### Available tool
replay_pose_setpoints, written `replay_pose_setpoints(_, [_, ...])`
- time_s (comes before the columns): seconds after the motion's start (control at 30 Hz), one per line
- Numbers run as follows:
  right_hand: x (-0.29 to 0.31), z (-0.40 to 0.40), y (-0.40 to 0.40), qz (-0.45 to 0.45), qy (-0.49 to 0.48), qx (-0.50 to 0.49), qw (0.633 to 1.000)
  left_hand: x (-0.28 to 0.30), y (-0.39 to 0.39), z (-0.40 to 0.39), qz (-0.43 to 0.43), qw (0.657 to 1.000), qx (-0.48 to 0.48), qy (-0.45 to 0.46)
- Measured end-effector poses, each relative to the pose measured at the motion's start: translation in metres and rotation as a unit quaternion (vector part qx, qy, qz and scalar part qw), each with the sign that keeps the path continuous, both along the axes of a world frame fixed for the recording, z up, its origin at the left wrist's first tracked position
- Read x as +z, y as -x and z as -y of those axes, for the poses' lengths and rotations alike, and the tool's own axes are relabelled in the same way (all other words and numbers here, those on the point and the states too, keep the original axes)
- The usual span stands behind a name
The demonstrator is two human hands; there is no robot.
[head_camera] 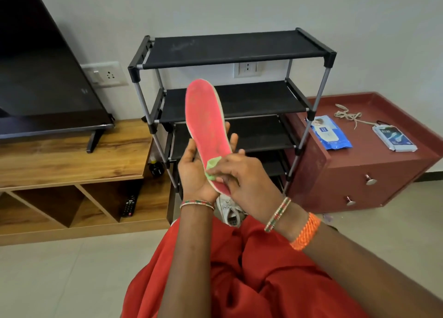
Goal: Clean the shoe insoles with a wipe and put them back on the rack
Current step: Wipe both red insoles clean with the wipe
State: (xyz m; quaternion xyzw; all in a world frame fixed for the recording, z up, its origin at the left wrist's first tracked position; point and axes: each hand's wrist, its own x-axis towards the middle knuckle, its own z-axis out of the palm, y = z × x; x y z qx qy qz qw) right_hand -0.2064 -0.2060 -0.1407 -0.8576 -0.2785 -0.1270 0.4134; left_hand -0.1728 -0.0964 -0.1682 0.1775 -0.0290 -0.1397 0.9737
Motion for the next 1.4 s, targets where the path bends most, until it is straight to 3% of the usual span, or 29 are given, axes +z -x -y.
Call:
replay_pose_setpoints(0.2, [0.013, -0.002, -0.018, 0.063, -0.024, -0.052, 0.996, 0.011, -0.004, 0.013, 0.0, 1.0, -0.018, -0.01])
replay_pose_setpoints(0.3, [0.012, -0.011, -0.025, 0.018, 0.003, -0.078, 0.997, -0.002, 0.012, 0.023, -0.012, 0.999, -0.035, 0.017])
replay_pose_setpoints(0.37, [0.002, -0.015, -0.019, 0.013, 0.048, -0.06, 0.997, -0.006, 0.015, 0.016, -0.027, 0.999, -0.009, 0.018])
replay_pose_setpoints(0.47, [-0.01, -0.016, 0.007, 0.01, -0.011, -0.007, 1.0, -0.012, 0.014, 0.006, -0.044, 0.996, 0.071, -0.016])
replay_pose_setpoints(0.53, [-0.012, -0.012, 0.012, 0.015, 0.012, 0.018, 1.0, -0.014, 0.016, 0.003, -0.051, 0.995, 0.087, -0.018])
replay_pose_setpoints(0.67, [-0.002, -0.01, -0.002, 0.015, 0.029, -0.032, 0.999, -0.011, 0.02, 0.008, -0.049, 0.998, 0.047, -0.012])
replay_pose_setpoints(0.8, [0.006, -0.01, -0.011, 0.056, 0.023, -0.068, 0.996, -0.007, 0.022, 0.007, -0.035, 0.996, 0.085, -0.023])
replay_pose_setpoints(0.93, [-0.011, -0.01, 0.005, 0.079, 0.047, -0.011, 0.996, -0.011, 0.025, -0.012, -0.005, 0.997, 0.034, -0.067])
replay_pose_setpoints(1.03, [-0.021, -0.006, 0.016, 0.097, 0.074, 0.021, 0.992, -0.02, 0.023, -0.014, -0.012, 0.999, 0.016, -0.025])
replay_pose_setpoints(1.4, [-0.013, -0.01, -0.009, 0.094, -0.002, -0.092, 0.991, -0.014, 0.025, 0.012, -0.052, 0.993, 0.052, -0.094])
